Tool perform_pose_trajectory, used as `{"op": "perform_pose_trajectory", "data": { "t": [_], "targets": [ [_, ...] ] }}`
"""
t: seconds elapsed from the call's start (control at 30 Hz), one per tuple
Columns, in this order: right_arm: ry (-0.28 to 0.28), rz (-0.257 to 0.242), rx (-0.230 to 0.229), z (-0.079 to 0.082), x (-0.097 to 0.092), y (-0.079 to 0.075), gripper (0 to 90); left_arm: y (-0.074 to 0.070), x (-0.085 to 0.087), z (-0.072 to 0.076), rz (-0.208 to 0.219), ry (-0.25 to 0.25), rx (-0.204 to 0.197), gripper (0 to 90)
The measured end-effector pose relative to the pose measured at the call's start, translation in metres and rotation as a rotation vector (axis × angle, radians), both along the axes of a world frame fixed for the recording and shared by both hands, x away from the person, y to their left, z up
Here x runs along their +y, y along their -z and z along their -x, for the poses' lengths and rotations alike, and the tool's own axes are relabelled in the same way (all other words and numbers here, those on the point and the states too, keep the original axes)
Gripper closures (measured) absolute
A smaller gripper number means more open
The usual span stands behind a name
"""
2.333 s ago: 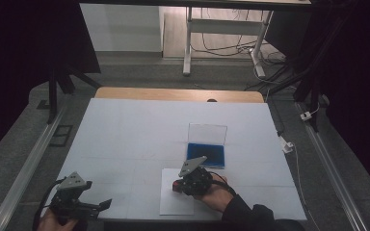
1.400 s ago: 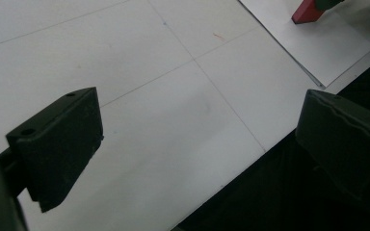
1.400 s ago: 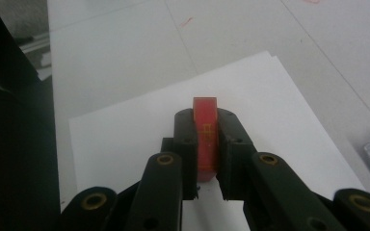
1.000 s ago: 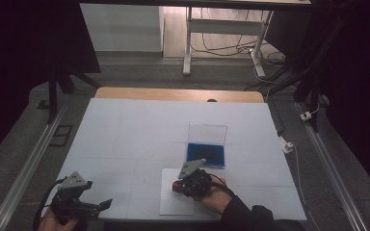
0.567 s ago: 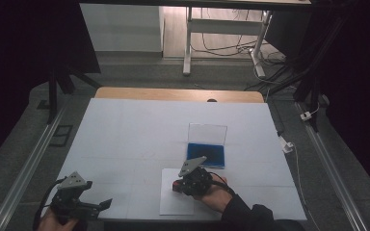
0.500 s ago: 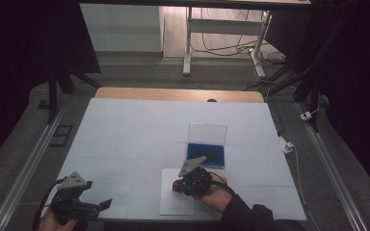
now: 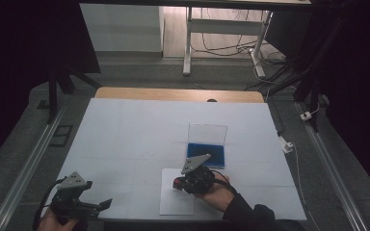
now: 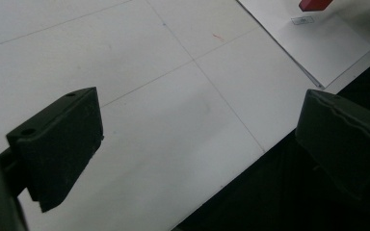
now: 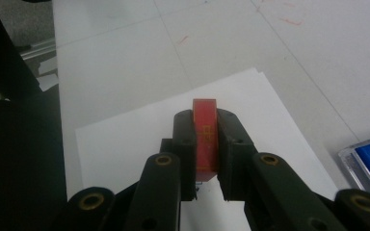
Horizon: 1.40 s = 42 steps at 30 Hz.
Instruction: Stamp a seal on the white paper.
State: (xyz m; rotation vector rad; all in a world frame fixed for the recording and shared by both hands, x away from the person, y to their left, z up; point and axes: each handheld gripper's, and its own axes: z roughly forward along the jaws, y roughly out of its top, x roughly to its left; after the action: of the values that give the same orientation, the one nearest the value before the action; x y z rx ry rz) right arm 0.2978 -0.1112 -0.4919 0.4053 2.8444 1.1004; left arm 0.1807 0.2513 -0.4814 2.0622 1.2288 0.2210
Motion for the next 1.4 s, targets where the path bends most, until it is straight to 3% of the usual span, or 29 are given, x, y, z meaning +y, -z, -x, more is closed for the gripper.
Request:
{"op": "perform_pose_trajectory", "data": {
  "t": [1.4],
  "targets": [
    [0.087,-0.079,-0.019,-0.015,-0.021,-0.021,80.0,0.000,0.000,0.000,0.003,0.002,0.000,3.2]
  ]
}}
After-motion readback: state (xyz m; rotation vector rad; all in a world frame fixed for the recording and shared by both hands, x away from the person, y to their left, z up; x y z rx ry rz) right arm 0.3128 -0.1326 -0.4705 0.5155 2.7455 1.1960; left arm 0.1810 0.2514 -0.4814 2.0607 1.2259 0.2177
